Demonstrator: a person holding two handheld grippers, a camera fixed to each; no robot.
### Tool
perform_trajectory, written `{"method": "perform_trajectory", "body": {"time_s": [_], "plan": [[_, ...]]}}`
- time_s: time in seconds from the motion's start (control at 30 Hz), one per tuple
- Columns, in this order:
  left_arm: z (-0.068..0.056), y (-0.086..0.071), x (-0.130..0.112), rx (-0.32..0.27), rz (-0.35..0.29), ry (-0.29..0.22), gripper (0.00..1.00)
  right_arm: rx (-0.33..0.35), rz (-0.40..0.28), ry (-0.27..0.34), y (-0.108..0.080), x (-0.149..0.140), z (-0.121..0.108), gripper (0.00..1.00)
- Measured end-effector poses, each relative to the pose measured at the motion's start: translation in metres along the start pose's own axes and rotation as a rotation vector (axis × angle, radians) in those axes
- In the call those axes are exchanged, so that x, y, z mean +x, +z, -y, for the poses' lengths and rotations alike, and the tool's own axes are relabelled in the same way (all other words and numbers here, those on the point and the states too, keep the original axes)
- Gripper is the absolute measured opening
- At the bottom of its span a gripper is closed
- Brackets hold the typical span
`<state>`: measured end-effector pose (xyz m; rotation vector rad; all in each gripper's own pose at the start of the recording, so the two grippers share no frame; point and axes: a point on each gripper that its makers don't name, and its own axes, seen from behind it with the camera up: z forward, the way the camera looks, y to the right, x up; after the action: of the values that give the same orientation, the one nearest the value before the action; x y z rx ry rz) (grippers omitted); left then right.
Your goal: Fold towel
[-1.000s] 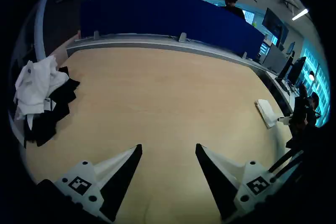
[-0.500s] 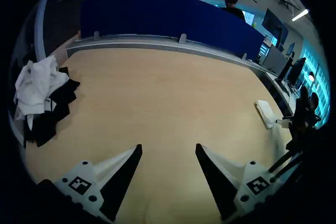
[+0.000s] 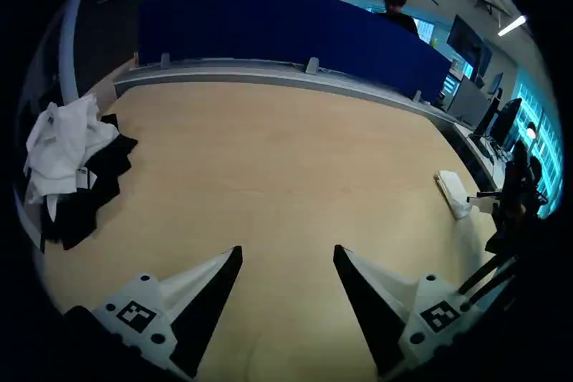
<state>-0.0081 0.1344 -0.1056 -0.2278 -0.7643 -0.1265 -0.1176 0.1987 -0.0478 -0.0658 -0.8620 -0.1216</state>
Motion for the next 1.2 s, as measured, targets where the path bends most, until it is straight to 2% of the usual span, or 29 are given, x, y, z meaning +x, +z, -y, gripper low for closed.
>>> {"method": "perform_trajectory", "body": {"time_s": [0.3,0.4,0.57,0.7,0.9,1.2], "plan": [[0.005,0.002,-0.001,0.008,0.001,-0.006,0.94,0.036,0.044,-0.009,0.01,-0.019,0.01,1.0],[0.006,0.003,-0.001,0.009,0.002,-0.004,0.94,0.041,0.071,-0.001,0.015,-0.03,0.01,1.0],[0.004,0.004,0.001,0.008,0.002,0.005,0.94,0.053,0.079,0.034,0.021,-0.035,0.01,1.0],[0.002,0.004,0.004,0.006,-0.002,0.007,0.94,0.052,0.066,0.033,0.017,-0.031,0.009,1.0],[0.001,0.004,0.008,0.004,-0.008,0.005,0.94,0.046,0.005,0.042,0.005,-0.011,0.014,1.0],[0.002,0.003,0.012,0.005,-0.018,0.008,0.94,0.037,-0.027,0.052,-0.002,0.001,0.016,1.0]]}}
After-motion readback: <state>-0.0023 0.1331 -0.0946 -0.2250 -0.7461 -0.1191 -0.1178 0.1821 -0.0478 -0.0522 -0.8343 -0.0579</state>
